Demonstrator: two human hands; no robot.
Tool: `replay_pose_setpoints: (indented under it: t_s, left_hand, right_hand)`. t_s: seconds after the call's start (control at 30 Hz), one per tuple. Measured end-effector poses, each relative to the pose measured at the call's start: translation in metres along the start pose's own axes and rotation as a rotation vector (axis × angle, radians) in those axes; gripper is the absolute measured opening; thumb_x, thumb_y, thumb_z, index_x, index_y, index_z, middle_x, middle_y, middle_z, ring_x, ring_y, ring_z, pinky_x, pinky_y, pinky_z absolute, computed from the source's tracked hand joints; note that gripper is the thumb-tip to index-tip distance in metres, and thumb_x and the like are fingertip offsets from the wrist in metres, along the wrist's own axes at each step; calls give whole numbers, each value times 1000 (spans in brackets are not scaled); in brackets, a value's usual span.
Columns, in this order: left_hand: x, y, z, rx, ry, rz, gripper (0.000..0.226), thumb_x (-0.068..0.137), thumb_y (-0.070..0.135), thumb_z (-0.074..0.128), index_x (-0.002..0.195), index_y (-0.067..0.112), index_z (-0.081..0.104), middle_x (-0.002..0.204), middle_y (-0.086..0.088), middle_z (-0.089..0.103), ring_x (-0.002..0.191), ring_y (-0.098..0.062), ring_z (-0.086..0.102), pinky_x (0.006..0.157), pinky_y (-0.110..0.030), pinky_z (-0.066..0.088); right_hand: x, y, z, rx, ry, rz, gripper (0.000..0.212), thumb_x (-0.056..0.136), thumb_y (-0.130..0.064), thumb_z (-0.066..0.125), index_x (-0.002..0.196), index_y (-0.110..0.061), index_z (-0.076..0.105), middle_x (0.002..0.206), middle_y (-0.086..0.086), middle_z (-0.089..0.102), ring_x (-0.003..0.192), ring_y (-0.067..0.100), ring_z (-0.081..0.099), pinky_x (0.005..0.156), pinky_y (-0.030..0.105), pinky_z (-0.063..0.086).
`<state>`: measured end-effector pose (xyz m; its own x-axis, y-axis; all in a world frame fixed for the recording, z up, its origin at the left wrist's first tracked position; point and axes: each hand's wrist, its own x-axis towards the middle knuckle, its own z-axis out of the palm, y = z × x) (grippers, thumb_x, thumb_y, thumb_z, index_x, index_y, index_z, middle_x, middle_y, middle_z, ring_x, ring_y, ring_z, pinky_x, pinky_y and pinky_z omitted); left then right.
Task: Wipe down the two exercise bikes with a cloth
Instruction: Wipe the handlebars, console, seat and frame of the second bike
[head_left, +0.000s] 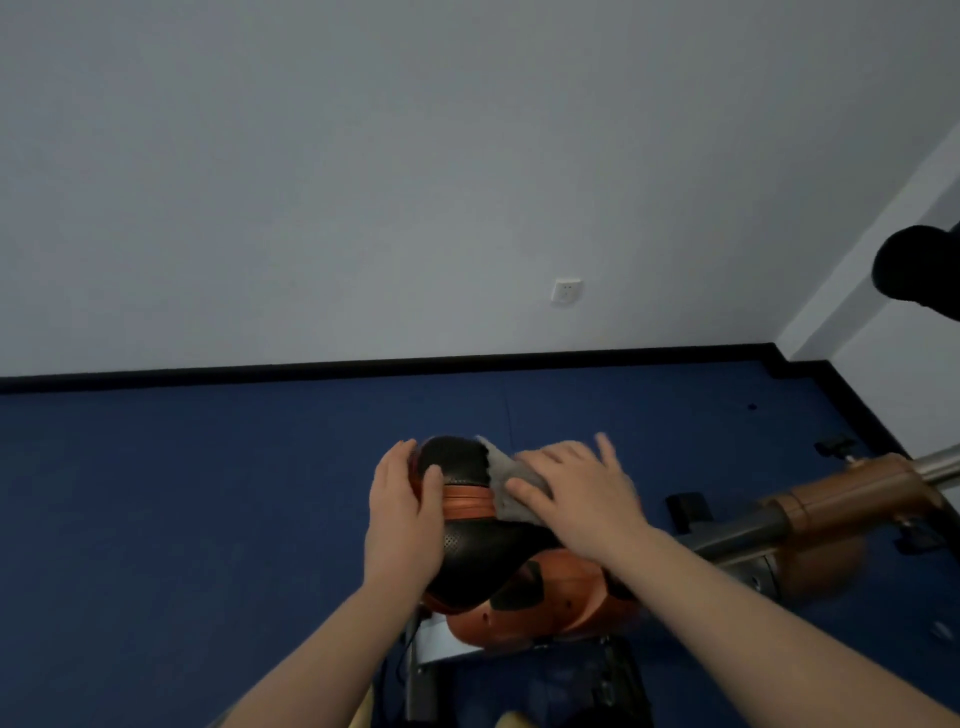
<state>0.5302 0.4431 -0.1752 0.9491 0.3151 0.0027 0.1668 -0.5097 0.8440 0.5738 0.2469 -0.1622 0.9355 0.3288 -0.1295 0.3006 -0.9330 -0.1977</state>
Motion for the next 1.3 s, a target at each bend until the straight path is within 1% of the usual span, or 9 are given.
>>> replay_pose_setpoints:
  t_s: [0.1, 0.2, 0.4, 0.53, 0.63, 0.8, 0.97, 1.1, 1.3]
  left_hand:
    - [-5, -3, 0, 32, -42, -61, 61, 95, 46, 50, 147, 22, 32, 145, 3, 37, 133, -14, 36, 105, -37, 34]
    - [-11, -3, -2, 44, -58, -72, 73, 89, 51, 57, 150, 26, 25, 144, 4, 35, 129, -11, 36, 107, -39, 36]
    - [-33, -16, -10, -66, -147, -182, 98, 65, 73, 66, 147, 33, 29, 128, 9, 42, 117, -7, 46, 100, -33, 44]
    - [-47, -21, -7, -339, -160, -349, 58, 60, 65, 78, 103, 30, 62, 94, 11, 70, 82, 4, 67, 68, -13, 52]
    - [-45, -24, -7, -335, -199, -372, 42, 70, 54, 80, 104, 32, 66, 93, 12, 74, 84, 2, 68, 80, -23, 56]
    - [-43, -25, -13, -368, -272, -355, 43, 68, 59, 79, 99, 33, 69, 90, 15, 75, 83, 3, 69, 80, -21, 56]
    - [-44, -25, -8, -377, -236, -376, 56, 53, 71, 73, 98, 39, 67, 89, 19, 74, 83, 6, 67, 82, -23, 56]
    - [-44, -27, -8, -429, -265, -399, 60, 51, 70, 76, 96, 30, 71, 87, 16, 75, 83, 0, 70, 76, -20, 56]
    - [-42, -31, -2, -463, -230, -364, 58, 57, 64, 78, 107, 35, 67, 100, 14, 74, 95, -5, 69, 90, -34, 56]
  right_hand:
    - [-5, 5, -1, -62, 46, 111, 61, 91, -71, 10, 109, -33, 55, 104, -6, 64, 102, 19, 59, 83, 38, 39]
    - [11, -28, 6, -73, 109, 95, 54, 96, -63, 11, 100, -27, 52, 95, -2, 66, 85, 21, 62, 65, 35, 34]
    - [72, -72, -6, 255, -172, 41, 54, 99, -59, 18, 128, -25, 48, 127, 2, 58, 114, 26, 56, 80, 39, 40]
    - [82, -87, -12, 75, -216, -388, 49, 92, -66, 31, 119, -36, 58, 129, -9, 55, 118, 18, 50, 89, 39, 40]
    - [88, -86, -18, 52, -262, -624, 53, 89, -70, 30, 112, -37, 64, 123, -12, 59, 117, 13, 49, 94, 40, 41]
    - [100, -87, -21, 145, -335, -413, 46, 97, -62, 29, 113, -38, 66, 121, -6, 61, 115, 18, 54, 95, 42, 44]
    - [89, -101, -21, -123, -276, -877, 46, 94, -60, 36, 91, -31, 71, 97, -13, 68, 97, 12, 59, 87, 37, 43]
    - [103, -101, -20, 58, -342, -499, 41, 92, -60, 45, 123, -37, 57, 116, -8, 65, 110, 21, 59, 92, 40, 46]
    - [85, -113, -19, -115, -347, -778, 43, 100, -54, 27, 103, -35, 66, 109, -3, 69, 109, 20, 57, 105, 40, 33]
